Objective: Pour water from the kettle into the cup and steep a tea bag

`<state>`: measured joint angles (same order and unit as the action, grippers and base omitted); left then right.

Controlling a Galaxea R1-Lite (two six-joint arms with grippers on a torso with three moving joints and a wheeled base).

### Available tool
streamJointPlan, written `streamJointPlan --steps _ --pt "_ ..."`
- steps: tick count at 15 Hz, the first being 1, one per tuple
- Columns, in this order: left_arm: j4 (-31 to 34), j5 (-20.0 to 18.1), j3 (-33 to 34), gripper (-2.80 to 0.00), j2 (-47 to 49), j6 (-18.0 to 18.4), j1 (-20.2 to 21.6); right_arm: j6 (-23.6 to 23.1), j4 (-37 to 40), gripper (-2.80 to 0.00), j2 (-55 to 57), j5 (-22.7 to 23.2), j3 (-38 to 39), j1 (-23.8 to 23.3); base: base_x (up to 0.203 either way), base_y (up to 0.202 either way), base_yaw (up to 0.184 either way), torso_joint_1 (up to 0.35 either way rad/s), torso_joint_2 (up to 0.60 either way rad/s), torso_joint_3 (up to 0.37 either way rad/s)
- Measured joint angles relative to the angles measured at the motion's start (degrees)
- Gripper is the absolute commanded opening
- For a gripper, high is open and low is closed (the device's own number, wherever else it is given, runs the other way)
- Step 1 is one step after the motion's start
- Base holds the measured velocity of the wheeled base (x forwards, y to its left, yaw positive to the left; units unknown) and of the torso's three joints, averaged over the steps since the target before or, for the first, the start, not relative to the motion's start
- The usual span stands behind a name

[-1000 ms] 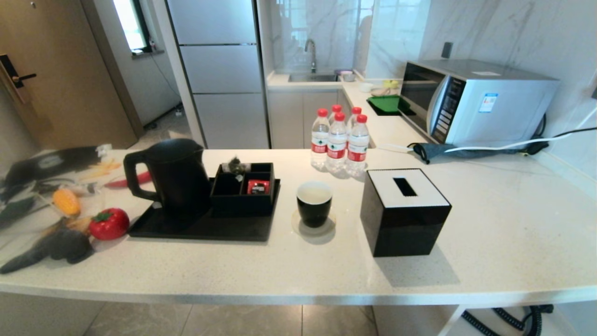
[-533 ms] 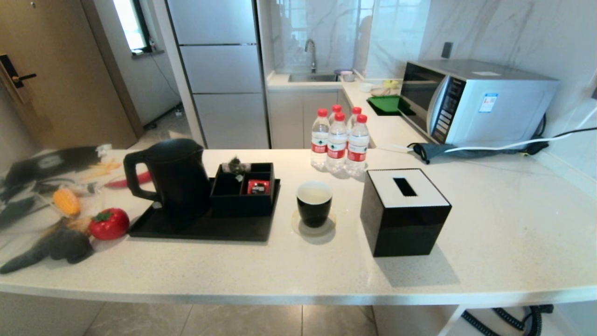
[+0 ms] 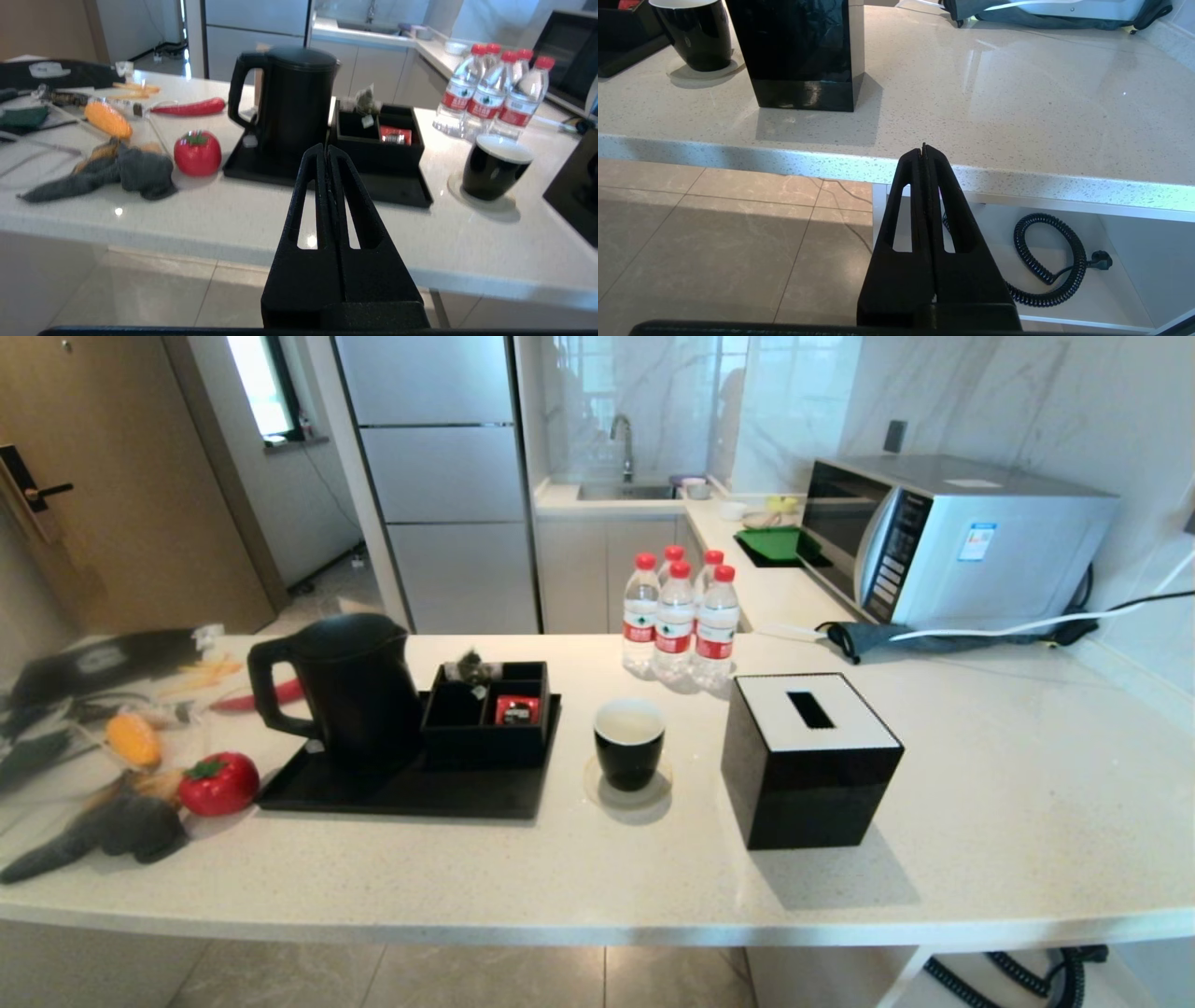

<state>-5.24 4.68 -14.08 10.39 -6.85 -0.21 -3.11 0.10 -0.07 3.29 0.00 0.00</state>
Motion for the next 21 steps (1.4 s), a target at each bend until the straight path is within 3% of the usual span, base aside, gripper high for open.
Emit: streamJointPlan --steps 5,9,13,19,20,21 --pt "-13.8 2.7 -4.2 -2.80 17.4 0.0 0.1 0.0 0.0 -2.80 0.0 0.0 0.0 0.0 0.000 0.000 0.000 0.000 0.00 0.000" --pt "-20.3 6.3 -4.8 -2.80 29.4 0.0 1.4 0.0 0.0 -2.80 0.0 0.0 0.0 0.0 0.000 0.000 0.000 0.000 0.00 0.000" --pt "-28.3 6.3 -3.9 -2.80 42.5 1.6 7.6 0.0 0.0 -2.80 0.0 0.0 0.0 0.0 0.000 0.000 0.000 0.000 0.00 0.000" --pt "-52.2 6.0 -3.2 -2.80 68.8 7.6 17.0 0.0 0.0 -2.80 0.0 0.0 0.0 0.0 0.000 0.000 0.000 0.000 0.00 0.000" --pt "-56.3 5.9 -3.2 0.00 72.7 8.9 18.4 0.0 0.0 -2.80 0.0 0.0 0.0 0.0 0.000 0.000 0.000 0.000 0.00 0.000" --pt "-60.7 5.8 -3.2 0.00 76.5 10.4 19.6 0.0 0.0 -2.80 0.0 0.0 0.0 0.0 0.000 0.000 0.000 0.000 0.00 0.000"
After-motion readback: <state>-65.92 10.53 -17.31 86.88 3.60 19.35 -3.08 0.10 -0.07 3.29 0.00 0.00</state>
